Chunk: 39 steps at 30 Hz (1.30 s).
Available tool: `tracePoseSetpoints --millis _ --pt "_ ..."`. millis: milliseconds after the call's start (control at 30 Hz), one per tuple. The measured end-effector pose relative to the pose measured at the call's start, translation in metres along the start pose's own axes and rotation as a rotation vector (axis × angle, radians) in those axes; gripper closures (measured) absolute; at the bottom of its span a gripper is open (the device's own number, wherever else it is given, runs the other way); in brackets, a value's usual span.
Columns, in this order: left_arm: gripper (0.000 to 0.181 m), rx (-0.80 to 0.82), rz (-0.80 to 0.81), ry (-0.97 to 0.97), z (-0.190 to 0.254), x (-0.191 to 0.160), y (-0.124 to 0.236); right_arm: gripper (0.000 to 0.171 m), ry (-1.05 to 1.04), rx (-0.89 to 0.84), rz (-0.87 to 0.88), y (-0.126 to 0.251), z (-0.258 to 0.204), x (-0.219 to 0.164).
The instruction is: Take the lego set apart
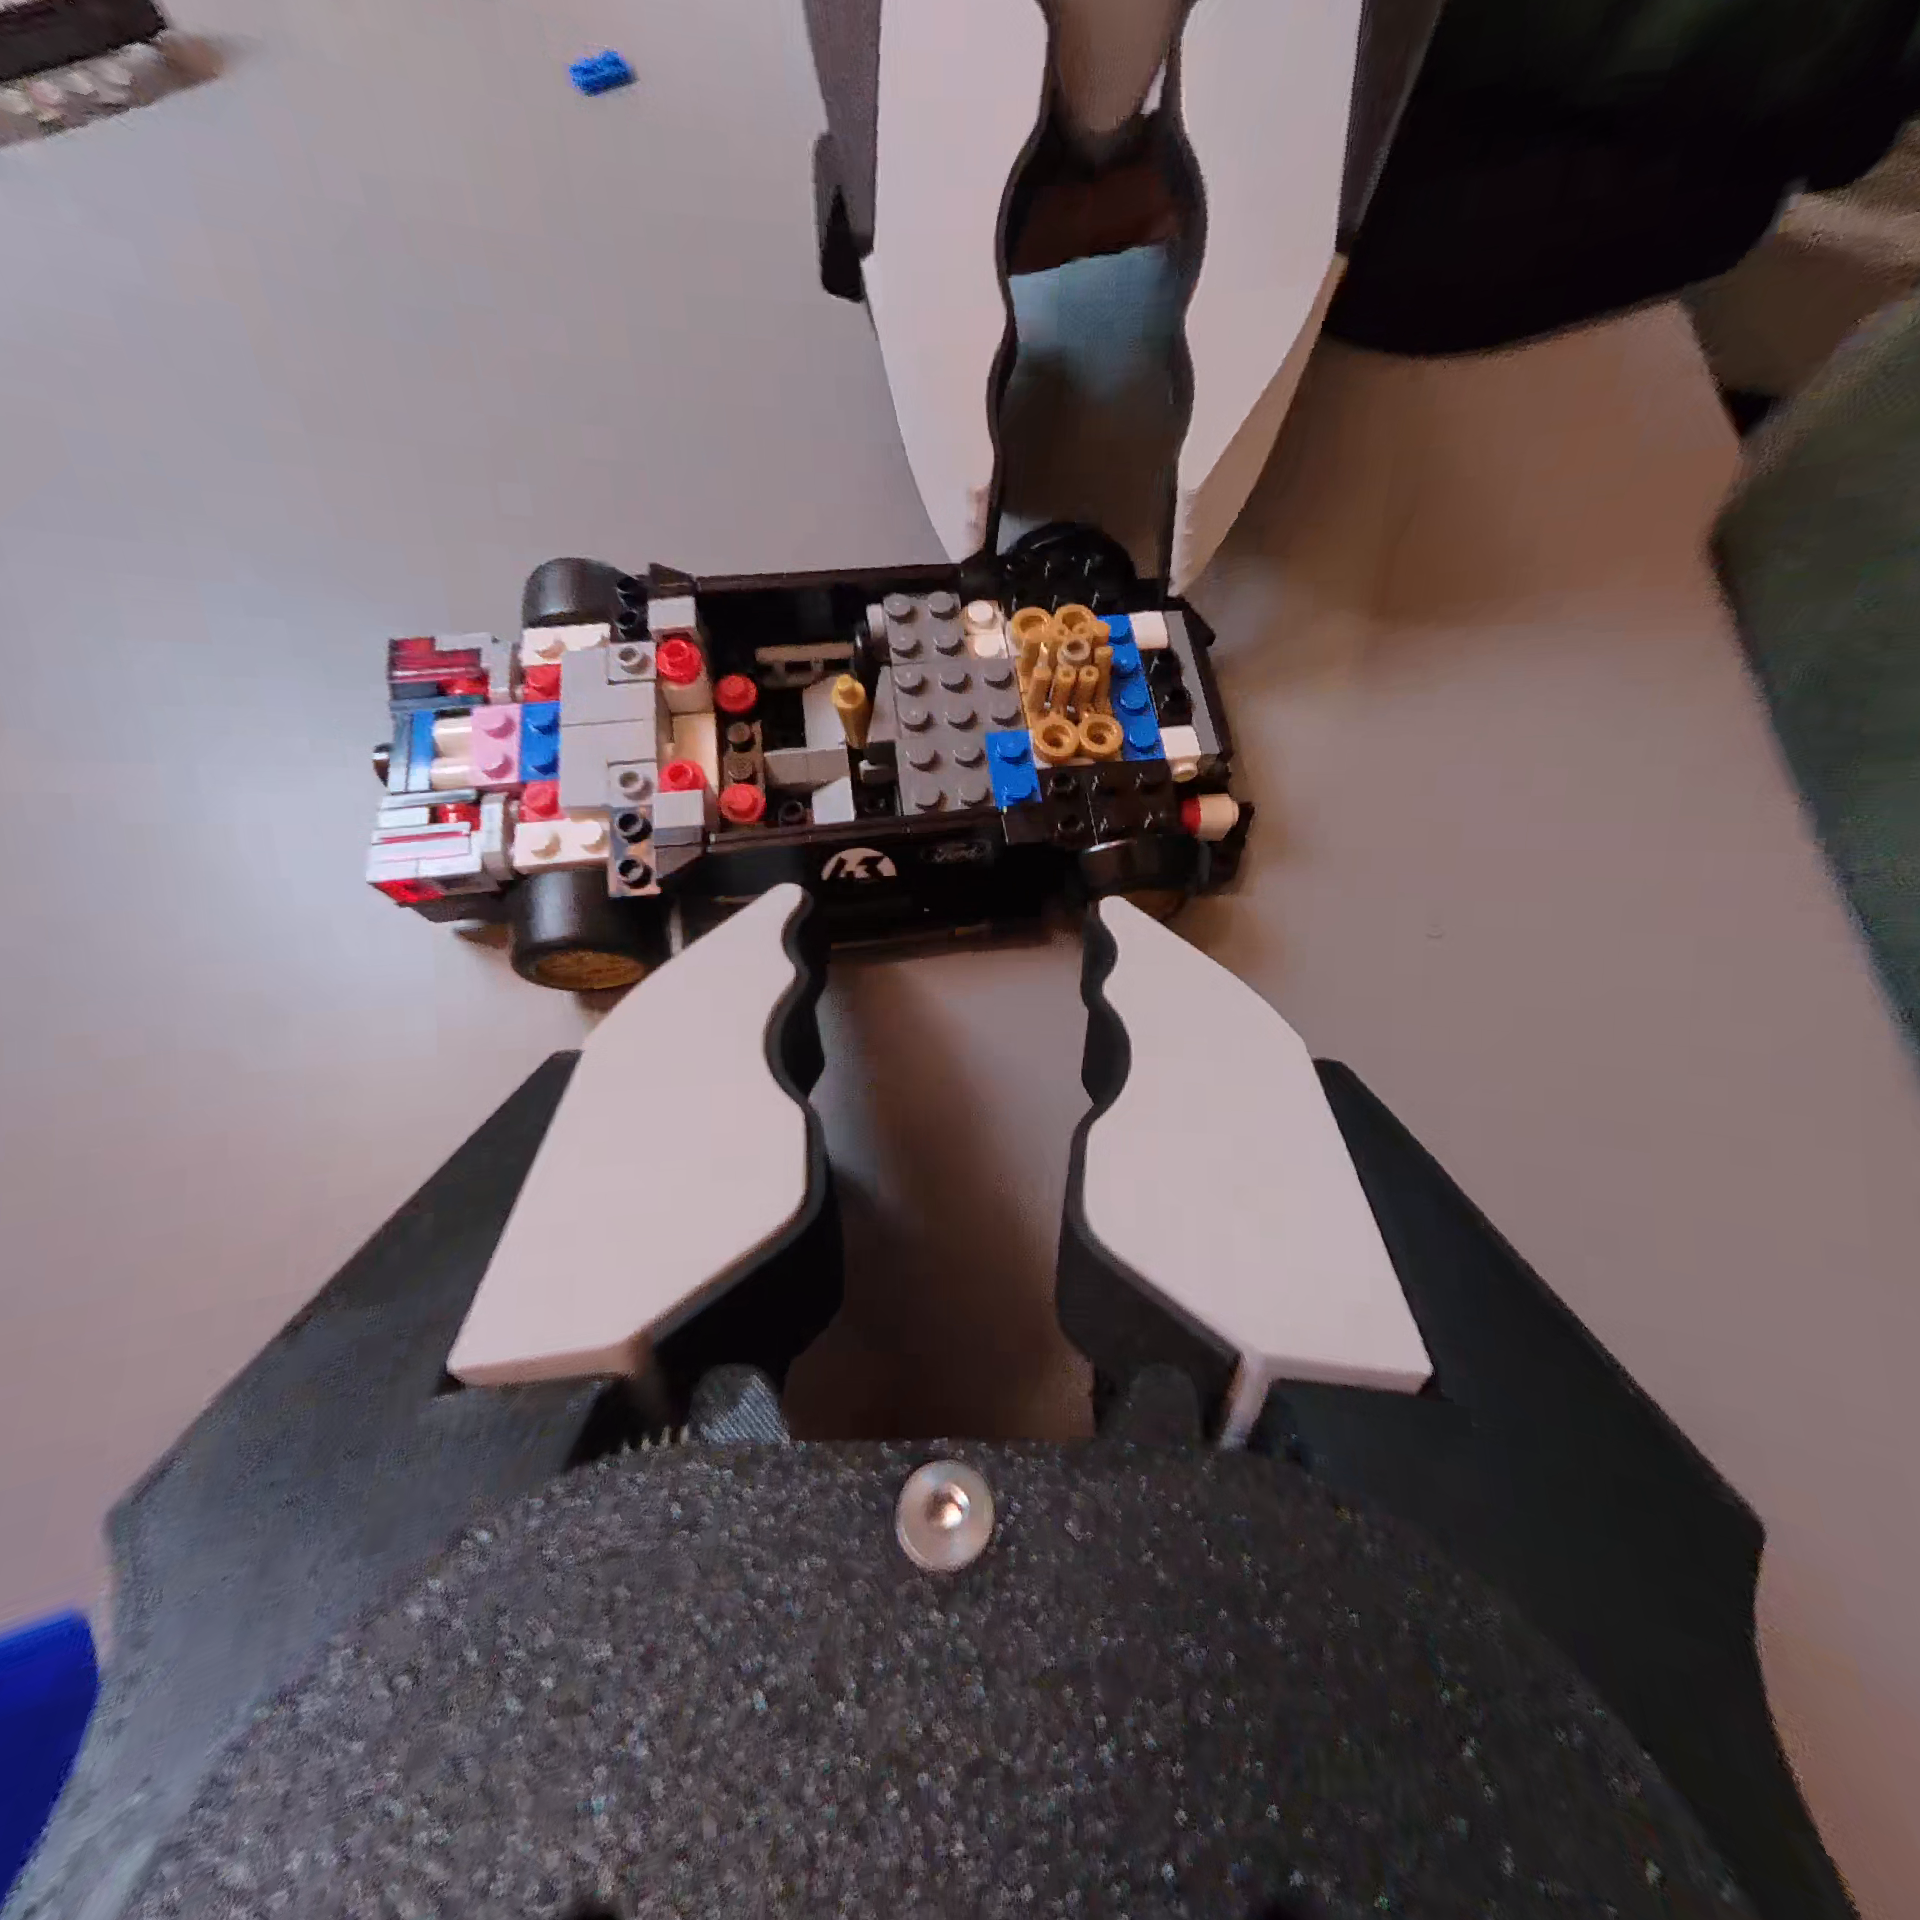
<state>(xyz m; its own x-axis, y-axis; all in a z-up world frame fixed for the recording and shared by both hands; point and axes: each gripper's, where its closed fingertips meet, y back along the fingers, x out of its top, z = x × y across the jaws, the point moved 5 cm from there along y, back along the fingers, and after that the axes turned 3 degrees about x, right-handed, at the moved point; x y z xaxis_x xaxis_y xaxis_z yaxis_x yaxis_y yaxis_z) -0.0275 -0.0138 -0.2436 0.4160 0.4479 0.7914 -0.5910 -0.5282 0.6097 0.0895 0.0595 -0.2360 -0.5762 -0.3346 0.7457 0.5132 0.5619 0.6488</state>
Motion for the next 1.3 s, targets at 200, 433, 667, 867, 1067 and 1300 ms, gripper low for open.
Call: tracePoseSetpoints --millis 200,433,667,867,1067,1300 --pt "0.133 -0.156 -0.037 -0.042 -0.016 0.013 -0.012 0.137 -0.040 0.042 -0.003 0.013 0.001 -0.008" --pt "0.129 -0.189 -0.072 -0.078 -0.033 0.029 -0.022 0.139 -0.103 0.068 0.046 0.027 0.007 -0.015" --pt "0.134 0.016 -0.078 -0.029 -0.048 0.039 -0.008 0.139 -0.105 0.110 0.090 0.017 0.005 -0.009" --pt "0.143 0.367 0.199 -0.086 -0.062 0.087 0.042 0.140 -0.061 -0.103 0.258 0.050 0.038 0.027" --pt "0.166 0.734 0.515 0.048 -0.103 0.118 0.120 0.138 -0.042 -0.725 0.531 0.119 0.143 0.116" --pt "0.165 0.953 0.541 0.174 -0.141 0.108 0.165 0.130 -0.251 -1.075 0.515 0.145 0.290 0.157"
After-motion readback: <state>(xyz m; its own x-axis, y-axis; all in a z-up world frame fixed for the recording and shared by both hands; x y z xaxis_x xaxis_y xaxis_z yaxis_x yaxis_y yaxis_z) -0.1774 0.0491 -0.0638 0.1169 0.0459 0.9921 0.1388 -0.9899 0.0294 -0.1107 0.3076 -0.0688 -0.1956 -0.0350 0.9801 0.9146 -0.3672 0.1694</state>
